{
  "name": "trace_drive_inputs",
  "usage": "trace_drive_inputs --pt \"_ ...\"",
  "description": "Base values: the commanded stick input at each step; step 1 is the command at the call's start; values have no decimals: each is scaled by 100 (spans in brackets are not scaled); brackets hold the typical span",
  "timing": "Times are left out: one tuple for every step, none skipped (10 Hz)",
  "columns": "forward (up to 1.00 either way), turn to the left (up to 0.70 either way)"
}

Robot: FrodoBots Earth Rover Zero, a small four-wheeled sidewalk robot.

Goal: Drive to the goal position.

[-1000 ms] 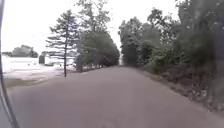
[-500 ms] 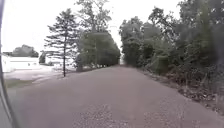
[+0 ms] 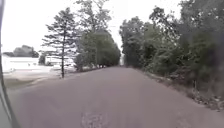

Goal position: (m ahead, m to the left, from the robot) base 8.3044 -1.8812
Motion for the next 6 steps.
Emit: trace_drive_inputs --pt "70 0" --pt "70 0" --pt "70 0" --pt "70 0" --pt "70 0" --pt "70 0"
